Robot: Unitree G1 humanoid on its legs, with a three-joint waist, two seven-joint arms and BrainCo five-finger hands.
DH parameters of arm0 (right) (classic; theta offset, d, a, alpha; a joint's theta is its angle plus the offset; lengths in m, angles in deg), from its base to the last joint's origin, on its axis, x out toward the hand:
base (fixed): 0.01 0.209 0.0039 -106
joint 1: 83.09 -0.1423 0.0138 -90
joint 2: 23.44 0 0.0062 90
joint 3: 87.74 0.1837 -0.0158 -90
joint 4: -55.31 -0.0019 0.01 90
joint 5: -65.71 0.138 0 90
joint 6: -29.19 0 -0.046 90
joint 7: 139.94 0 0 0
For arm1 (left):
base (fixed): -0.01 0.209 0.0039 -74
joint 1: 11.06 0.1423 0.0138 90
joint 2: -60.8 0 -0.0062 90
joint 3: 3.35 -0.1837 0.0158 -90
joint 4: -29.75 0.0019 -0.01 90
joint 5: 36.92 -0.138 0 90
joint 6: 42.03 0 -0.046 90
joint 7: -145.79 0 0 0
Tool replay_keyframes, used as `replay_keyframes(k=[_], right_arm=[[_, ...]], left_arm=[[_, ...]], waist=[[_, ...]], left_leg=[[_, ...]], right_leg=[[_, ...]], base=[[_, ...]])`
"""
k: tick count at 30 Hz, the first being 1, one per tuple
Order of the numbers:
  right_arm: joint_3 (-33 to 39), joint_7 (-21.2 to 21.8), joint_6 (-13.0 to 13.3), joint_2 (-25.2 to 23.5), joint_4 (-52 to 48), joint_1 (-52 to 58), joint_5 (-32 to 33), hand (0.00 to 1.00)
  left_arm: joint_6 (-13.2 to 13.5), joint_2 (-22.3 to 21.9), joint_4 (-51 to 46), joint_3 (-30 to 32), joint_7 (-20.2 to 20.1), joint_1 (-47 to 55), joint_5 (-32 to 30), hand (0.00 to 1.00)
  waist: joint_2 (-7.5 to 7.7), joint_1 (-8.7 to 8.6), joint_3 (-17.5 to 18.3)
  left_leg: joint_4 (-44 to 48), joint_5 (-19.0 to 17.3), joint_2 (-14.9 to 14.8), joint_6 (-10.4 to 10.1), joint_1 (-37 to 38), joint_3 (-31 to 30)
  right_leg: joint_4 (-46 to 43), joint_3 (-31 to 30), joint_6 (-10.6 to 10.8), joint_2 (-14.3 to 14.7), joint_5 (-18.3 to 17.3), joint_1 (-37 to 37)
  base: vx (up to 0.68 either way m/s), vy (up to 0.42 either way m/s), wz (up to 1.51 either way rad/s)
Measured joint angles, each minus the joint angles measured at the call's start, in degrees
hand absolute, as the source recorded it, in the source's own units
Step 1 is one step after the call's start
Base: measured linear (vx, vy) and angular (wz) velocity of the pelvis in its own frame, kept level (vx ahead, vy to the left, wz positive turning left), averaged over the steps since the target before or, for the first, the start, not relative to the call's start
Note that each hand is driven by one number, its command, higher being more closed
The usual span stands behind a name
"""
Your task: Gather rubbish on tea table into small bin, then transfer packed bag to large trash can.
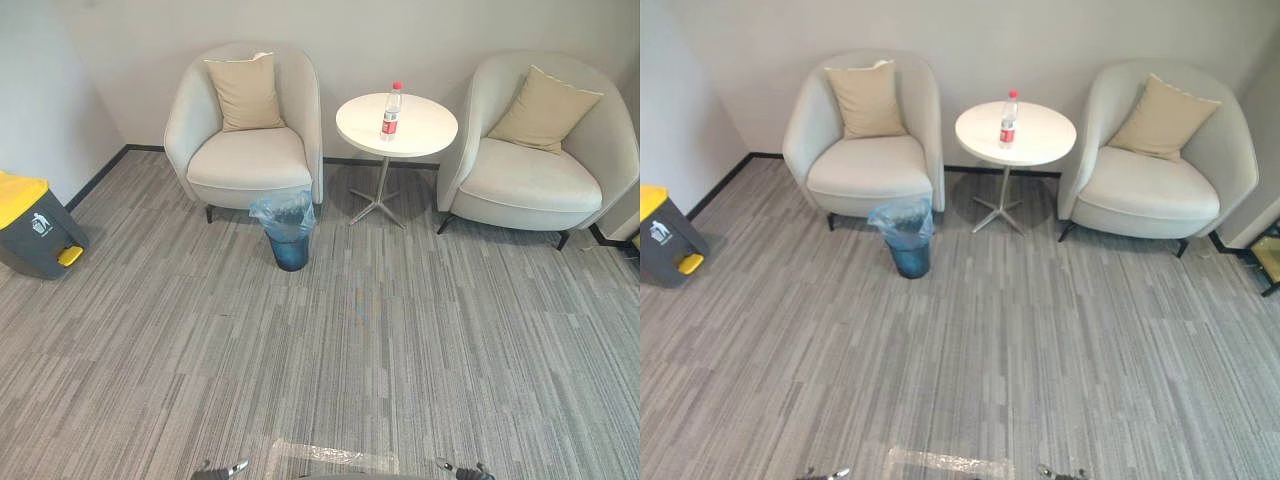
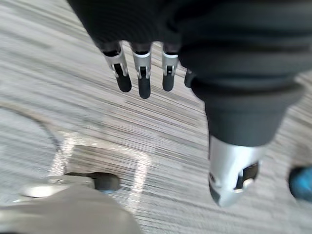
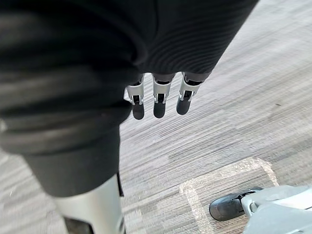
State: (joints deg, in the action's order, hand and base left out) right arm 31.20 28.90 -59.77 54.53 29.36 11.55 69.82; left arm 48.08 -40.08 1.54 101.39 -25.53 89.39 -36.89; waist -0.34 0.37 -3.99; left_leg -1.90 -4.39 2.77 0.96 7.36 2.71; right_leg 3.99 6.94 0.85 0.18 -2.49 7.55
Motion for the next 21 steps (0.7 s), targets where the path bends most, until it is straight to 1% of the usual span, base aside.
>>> replay_keyframes(k=[2,7,16,21], right_arm=[[1.68,0.1,-0.05,-0.5,0.05,-0.01,0.83,0.0],[2.34,1.19,-0.11,-1.89,0.19,-0.14,0.89,0.0],[-1.07,1.89,-0.14,-2.14,0.52,-0.32,0.83,0.0],[-2.32,2.17,-0.28,-2.24,0.61,-1.01,0.84,0.0]], left_arm=[[-0.18,-0.48,0.36,1.21,-0.06,0.44,-0.07,0.0],[-0.31,-0.86,0.78,1.01,-0.21,0.38,-1.11,0.0],[-0.29,0.55,0.78,-4.72,-1.47,-0.37,-1.67,0.0],[-0.29,0.98,0.79,-6.23,-1.58,-0.65,-1.72,0.0]], waist=[[-0.08,0.05,0.55],[-0.2,0.12,0.68],[0.04,0.14,0.57],[0.22,0.14,0.46]], left_leg=[[-0.14,0.0,0.01,0.0,-0.04,0.11],[-0.75,0.14,-0.05,0.07,0.23,0.1],[-1.62,0.26,-0.04,0.06,0.78,0.32],[-1.58,0.26,-0.04,0.06,0.84,0.33]], right_leg=[[0.24,-0.04,-0.11,0.01,0.09,0.0],[0.35,-0.02,-0.11,0.15,0.08,0.0],[0.43,0.09,-0.1,0.2,0.08,-0.03],[0.43,0.1,-0.1,0.21,0.08,0.01]], base=[[0.0,0.0,0.0],[0.0,0.0,0.0],[0.0,0.0,0.0],[-0.01,-0.008,0.0]])
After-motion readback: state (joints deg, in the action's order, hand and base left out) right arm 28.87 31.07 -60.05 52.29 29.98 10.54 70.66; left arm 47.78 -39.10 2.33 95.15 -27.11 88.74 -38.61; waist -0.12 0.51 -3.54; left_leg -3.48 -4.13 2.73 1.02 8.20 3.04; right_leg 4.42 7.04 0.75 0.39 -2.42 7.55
